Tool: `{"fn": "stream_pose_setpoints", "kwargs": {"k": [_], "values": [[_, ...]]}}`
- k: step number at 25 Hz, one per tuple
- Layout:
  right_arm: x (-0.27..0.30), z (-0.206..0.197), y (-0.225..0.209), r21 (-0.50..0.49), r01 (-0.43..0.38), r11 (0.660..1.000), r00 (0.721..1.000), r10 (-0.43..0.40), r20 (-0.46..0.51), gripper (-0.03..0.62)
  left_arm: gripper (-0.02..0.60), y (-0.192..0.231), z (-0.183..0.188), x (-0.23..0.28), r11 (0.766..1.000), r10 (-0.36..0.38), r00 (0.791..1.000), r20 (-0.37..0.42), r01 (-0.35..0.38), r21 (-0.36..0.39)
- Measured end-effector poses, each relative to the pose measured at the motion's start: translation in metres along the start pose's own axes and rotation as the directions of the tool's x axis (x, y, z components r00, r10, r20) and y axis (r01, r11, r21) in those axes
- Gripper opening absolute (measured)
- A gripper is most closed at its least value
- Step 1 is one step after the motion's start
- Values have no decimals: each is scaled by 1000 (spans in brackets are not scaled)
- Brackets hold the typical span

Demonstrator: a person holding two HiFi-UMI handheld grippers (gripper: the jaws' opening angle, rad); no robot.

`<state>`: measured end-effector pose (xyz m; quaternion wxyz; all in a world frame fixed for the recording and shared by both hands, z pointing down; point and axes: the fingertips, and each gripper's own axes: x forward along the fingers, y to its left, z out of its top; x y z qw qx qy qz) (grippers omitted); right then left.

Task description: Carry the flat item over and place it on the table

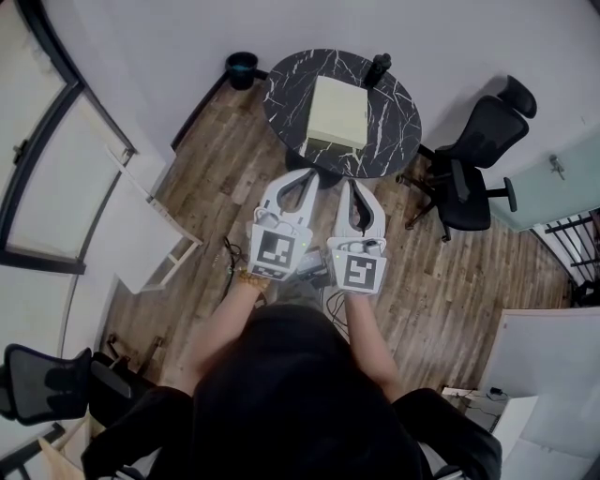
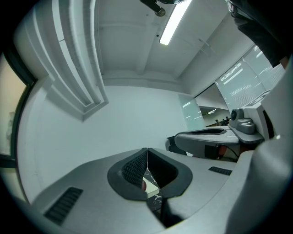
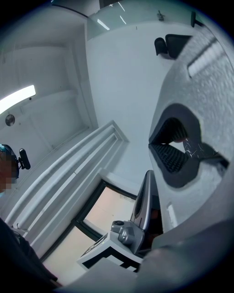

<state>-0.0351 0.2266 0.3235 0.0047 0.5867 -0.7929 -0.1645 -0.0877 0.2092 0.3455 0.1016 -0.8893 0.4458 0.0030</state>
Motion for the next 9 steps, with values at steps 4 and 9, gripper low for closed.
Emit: {"fn": "stream_pose_setpoints", "kwargs": {"k": [4, 9], "values": [[5, -5, -6, -1, -1, 1000, 1000, 1, -6, -2, 8, 2, -4, 6, 1000, 3, 1000, -6, -3, -4], [19, -9, -14, -7, -5, 1000, 1000, 5, 0, -2, 8, 8, -8, 20, 1000, 4, 1000, -10, -4, -8]]}}
